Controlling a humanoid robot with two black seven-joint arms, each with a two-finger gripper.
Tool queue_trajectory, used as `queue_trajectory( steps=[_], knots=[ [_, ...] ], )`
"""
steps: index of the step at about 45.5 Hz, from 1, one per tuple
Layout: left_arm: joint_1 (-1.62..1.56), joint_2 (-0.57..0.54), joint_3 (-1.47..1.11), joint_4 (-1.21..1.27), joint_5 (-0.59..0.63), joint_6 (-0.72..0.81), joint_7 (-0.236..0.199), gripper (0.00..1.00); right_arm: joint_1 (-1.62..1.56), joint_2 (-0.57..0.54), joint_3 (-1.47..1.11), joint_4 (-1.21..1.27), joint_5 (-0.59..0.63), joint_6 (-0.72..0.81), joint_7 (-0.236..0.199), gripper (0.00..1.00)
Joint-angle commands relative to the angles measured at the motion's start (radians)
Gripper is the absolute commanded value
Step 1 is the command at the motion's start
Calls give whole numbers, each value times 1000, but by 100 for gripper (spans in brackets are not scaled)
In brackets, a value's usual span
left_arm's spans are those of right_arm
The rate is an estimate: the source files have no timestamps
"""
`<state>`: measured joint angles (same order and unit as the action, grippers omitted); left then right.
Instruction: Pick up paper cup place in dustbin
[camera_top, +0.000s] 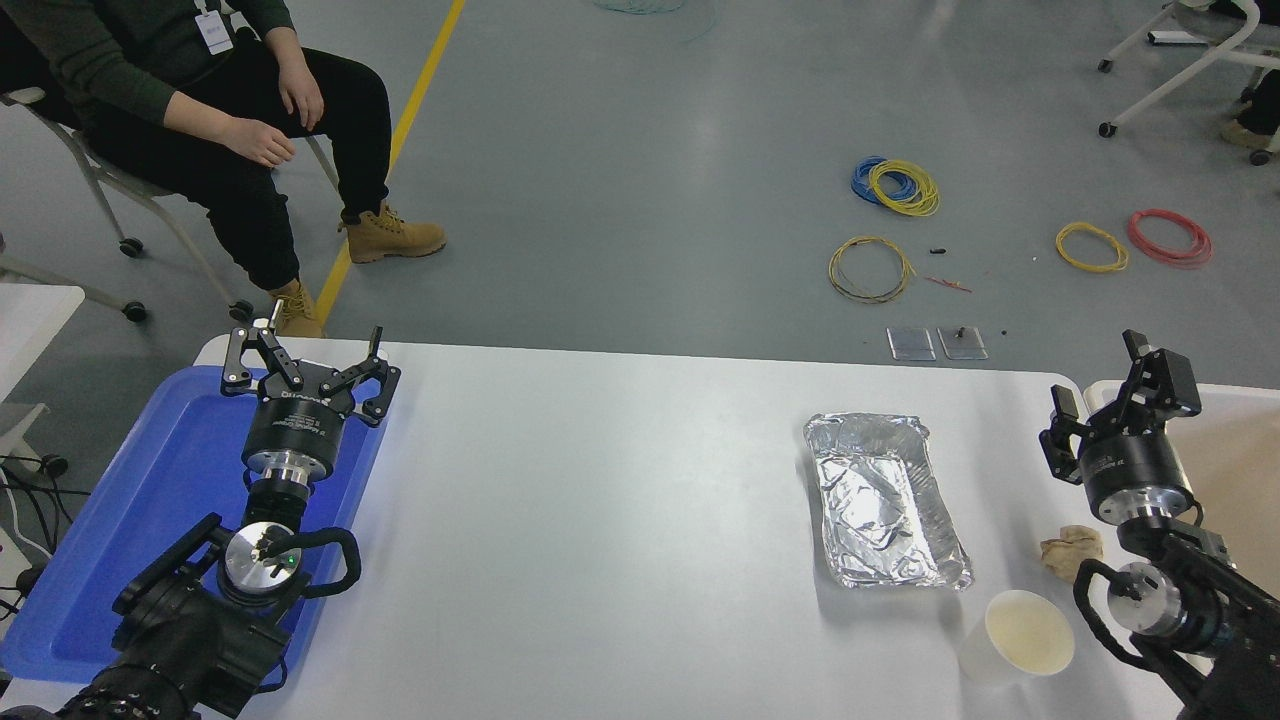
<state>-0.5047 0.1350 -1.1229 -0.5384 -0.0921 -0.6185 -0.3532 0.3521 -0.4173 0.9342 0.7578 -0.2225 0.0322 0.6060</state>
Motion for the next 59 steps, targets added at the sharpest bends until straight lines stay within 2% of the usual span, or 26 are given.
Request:
queue_trajectory(
  steps=[1, 59],
  knots=[
    [-1, 0, 0, 0, 0, 0, 0, 100, -1, 0, -2, 0, 0, 0, 0, 100],
    [0, 0, 0, 0, 0, 0, -1, 100, 82, 0, -74, -9, -3, -2, -2, 100]
  ],
)
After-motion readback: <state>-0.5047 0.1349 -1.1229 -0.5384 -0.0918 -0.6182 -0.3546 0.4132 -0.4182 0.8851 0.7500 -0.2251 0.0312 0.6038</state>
